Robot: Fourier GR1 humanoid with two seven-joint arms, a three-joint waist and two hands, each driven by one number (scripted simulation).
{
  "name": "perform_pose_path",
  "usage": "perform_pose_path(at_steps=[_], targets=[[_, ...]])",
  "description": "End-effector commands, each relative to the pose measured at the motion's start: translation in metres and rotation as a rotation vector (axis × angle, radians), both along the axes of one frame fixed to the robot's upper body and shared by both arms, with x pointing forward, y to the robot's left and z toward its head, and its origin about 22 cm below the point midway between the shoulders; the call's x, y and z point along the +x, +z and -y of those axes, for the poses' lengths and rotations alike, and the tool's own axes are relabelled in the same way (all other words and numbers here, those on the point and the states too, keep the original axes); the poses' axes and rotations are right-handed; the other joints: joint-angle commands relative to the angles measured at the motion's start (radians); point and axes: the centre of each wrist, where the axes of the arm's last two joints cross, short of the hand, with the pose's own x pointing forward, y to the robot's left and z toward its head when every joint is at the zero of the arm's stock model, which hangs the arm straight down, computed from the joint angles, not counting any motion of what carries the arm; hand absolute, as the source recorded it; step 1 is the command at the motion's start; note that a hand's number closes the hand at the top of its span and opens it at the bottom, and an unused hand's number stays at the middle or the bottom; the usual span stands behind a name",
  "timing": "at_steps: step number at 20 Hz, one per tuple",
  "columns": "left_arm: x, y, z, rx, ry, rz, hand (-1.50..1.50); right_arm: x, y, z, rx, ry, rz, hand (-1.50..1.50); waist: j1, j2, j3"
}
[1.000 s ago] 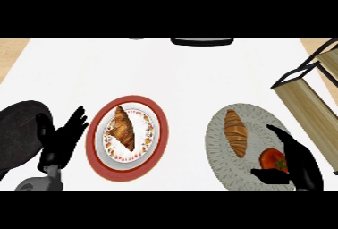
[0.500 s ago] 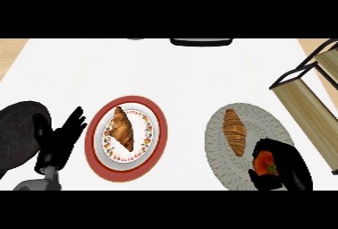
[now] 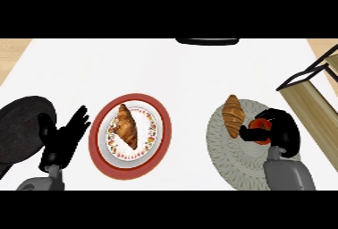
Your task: Pick the tomato from the placemat and place it in the tiered shelf
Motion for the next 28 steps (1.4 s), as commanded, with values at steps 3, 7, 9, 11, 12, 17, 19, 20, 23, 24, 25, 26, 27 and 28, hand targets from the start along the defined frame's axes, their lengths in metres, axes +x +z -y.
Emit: perform_pose_path(at_steps=[3,7,9,11,12,17,19,20,23,24,25,26,27,28], targets=[[-0.009,-0.012,0.000,0.006,0.005,-0.015,0.00,0.065,0.082,-0.044,-0.120,-0.259,0.160,1.50,0.012,-0.006,-0.001],[-0.002,-0.003,0.009,-0.006,0.004,-0.023,0.00,0.074,0.140,-0.080,-0.263,-0.330,0.247,1.50,-0.007,-0.015,-0.001],[0.000,-0.005,0.002,0.007,0.029,-0.034,0.00,0.076,0.174,-0.090,-0.292,-0.382,0.284,1.50,-0.018,-0.016,-0.002],[-0.002,-0.006,0.004,-0.001,0.028,-0.024,0.00,0.074,0.196,-0.098,-0.334,-0.424,0.317,1.50,-0.024,-0.019,-0.001],[0.012,0.014,-0.003,0.021,0.028,-0.008,0.00,0.074,0.204,-0.103,-0.335,-0.437,0.311,1.50,-0.024,-0.018,0.000],[-0.013,-0.010,-0.006,0.006,0.041,-0.019,0.00,0.070,0.253,-0.097,-0.396,-0.499,0.321,1.50,-0.031,-0.018,0.001],[-0.012,-0.012,-0.014,-0.025,0.048,-0.043,0.00,0.067,0.269,-0.072,-0.418,-0.510,0.301,1.50,-0.044,-0.019,0.001],[0.003,0.006,-0.002,0.015,0.036,-0.020,0.00,0.069,0.291,-0.081,-0.407,-0.525,0.332,1.50,-0.036,-0.018,0.001],[-0.001,-0.003,-0.004,0.009,0.035,-0.022,0.00,0.066,0.314,-0.061,-0.396,-0.576,0.338,1.50,-0.037,-0.017,0.001],[-0.004,-0.004,-0.002,-0.010,0.030,-0.035,0.00,0.063,0.314,-0.056,-0.393,-0.588,0.355,1.50,-0.036,-0.017,0.002],[-0.002,-0.002,-0.006,-0.006,0.049,-0.017,0.00,0.063,0.326,-0.037,-0.400,-0.578,0.355,1.50,-0.038,-0.016,0.002],[-0.006,-0.001,-0.002,-0.007,0.038,-0.025,0.00,0.060,0.324,-0.031,-0.393,-0.602,0.353,1.50,-0.036,-0.017,0.002],[-0.013,-0.014,-0.022,0.003,0.036,-0.023,0.00,0.061,0.342,-0.028,-0.417,-0.604,0.373,1.50,-0.034,-0.013,0.001],[-0.001,0.002,0.002,-0.024,0.029,-0.033,0.00,0.055,0.342,-0.030,-0.412,-0.623,0.372,1.50,-0.036,-0.017,0.002]])
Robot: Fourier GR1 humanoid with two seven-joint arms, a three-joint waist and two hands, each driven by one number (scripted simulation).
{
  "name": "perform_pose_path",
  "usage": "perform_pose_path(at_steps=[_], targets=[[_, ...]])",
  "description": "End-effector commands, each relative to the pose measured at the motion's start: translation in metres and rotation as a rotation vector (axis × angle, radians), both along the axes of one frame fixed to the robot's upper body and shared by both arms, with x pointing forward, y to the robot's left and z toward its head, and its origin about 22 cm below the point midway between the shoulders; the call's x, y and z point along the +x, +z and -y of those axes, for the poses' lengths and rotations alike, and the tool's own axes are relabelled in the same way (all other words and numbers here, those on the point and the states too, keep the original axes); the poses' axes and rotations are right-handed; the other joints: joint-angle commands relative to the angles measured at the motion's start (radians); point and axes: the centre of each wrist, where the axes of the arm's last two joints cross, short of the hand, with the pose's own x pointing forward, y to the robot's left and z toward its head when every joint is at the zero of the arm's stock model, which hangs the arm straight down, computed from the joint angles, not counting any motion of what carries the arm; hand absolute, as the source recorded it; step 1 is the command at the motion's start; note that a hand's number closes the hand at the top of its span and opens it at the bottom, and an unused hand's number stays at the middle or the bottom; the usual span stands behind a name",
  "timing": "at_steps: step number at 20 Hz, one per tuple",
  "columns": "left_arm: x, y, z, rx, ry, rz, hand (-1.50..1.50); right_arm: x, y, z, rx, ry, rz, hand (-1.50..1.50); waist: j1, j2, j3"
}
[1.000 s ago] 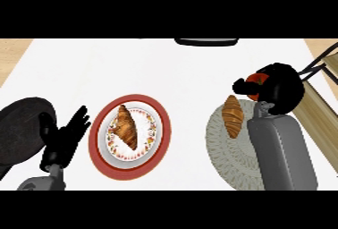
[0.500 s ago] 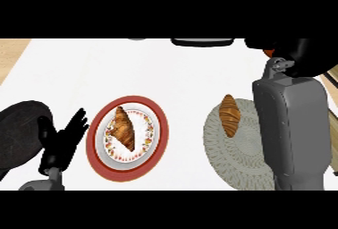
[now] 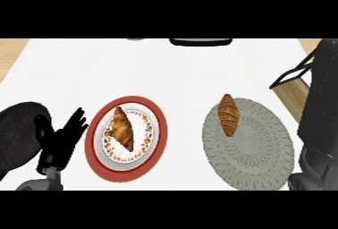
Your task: Pick the tomato from the placemat and place it in the tiered shelf
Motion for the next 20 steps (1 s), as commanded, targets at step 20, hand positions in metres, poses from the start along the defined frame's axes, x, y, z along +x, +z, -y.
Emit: perform_pose_path(at_steps=[20], targets=[[-0.003,-0.008,0.008,-0.001,-0.011,0.010,0.00,-0.005,0.013,0.154,0.106,-0.082,-0.230,1.50,0.008,0.008,0.000]])
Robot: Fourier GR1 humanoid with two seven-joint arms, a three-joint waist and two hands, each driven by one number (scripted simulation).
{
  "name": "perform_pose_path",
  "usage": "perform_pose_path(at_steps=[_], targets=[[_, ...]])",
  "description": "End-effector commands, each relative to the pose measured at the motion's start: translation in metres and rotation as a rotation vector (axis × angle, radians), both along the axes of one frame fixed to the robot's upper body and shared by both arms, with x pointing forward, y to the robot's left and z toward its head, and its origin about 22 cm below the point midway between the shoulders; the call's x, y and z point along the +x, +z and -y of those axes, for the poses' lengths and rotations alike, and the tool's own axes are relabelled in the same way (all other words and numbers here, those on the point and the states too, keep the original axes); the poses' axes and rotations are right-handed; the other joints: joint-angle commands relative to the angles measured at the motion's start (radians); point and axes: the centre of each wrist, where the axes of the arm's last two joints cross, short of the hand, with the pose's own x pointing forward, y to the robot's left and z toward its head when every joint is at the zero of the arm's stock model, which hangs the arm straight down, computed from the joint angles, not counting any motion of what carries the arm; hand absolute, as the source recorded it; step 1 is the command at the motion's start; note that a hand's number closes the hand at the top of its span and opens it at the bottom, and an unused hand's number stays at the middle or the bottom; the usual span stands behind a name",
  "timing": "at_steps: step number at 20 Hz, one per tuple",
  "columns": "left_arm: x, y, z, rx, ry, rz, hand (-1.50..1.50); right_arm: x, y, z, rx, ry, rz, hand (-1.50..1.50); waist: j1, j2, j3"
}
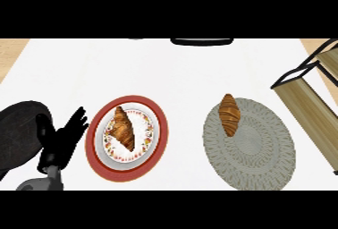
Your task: Pick the tomato from the placemat and place it in the tiered shelf
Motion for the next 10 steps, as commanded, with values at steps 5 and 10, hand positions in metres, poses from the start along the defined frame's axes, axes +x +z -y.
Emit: perform_pose_path(at_steps=[5,10], targets=[[0.004,0.002,-0.011,0.023,0.008,-0.008,0.00,0.006,-0.010,0.047,0.035,-0.048,-0.021,1.50,0.006,0.003,0.000],[0.010,-0.001,0.001,0.011,-0.012,0.003,0.00,-0.008,-0.034,0.066,-0.012,-0.043,-0.034,1.50,-0.002,0.002,-0.001]])
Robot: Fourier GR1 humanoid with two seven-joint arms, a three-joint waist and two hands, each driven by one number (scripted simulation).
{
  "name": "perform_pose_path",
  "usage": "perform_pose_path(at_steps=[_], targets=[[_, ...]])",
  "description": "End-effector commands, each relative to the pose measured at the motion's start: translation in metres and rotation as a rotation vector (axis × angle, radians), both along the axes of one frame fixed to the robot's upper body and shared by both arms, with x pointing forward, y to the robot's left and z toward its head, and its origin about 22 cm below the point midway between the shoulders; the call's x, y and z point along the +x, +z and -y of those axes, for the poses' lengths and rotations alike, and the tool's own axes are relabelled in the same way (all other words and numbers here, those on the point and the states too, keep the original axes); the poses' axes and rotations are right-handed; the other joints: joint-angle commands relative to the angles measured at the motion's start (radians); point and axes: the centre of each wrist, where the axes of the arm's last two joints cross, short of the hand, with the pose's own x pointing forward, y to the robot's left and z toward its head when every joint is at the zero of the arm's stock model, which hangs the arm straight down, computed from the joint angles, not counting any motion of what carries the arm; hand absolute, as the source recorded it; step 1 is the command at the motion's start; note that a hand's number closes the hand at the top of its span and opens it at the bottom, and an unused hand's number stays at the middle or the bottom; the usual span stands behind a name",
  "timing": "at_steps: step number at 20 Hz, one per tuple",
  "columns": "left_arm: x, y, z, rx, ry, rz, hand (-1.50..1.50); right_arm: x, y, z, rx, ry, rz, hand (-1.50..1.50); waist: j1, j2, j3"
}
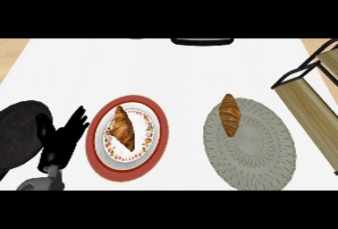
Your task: Pick the tomato from the placemat and place it in the tiered shelf
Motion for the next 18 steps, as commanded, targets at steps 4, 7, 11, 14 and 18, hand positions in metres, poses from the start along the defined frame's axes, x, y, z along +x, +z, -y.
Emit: perform_pose_path(at_steps=[4,7,11,14,18], targets=[[0.003,0.005,0.003,0.005,-0.005,-0.009,0.00,-0.003,-0.011,0.038,-0.036,0.004,0.049,1.50,0.002,0.001,0.000],[0.000,0.000,-0.010,0.011,-0.008,-0.031,0.00,0.008,-0.001,0.012,-0.017,0.045,0.036,1.50,0.003,0.000,-0.001],[-0.012,-0.009,-0.023,0.010,0.013,-0.013,0.00,0.017,-0.024,0.017,-0.004,0.033,0.025,1.50,0.006,0.001,-0.001],[-0.002,-0.011,-0.006,-0.005,-0.010,-0.020,0.00,0.016,-0.011,0.010,-0.040,0.055,-0.065,1.50,0.002,0.001,-0.001],[-0.011,-0.010,0.002,0.004,0.011,-0.012,0.00,-0.004,-0.010,0.021,0.014,-0.027,0.180,1.50,0.002,-0.001,0.000]])
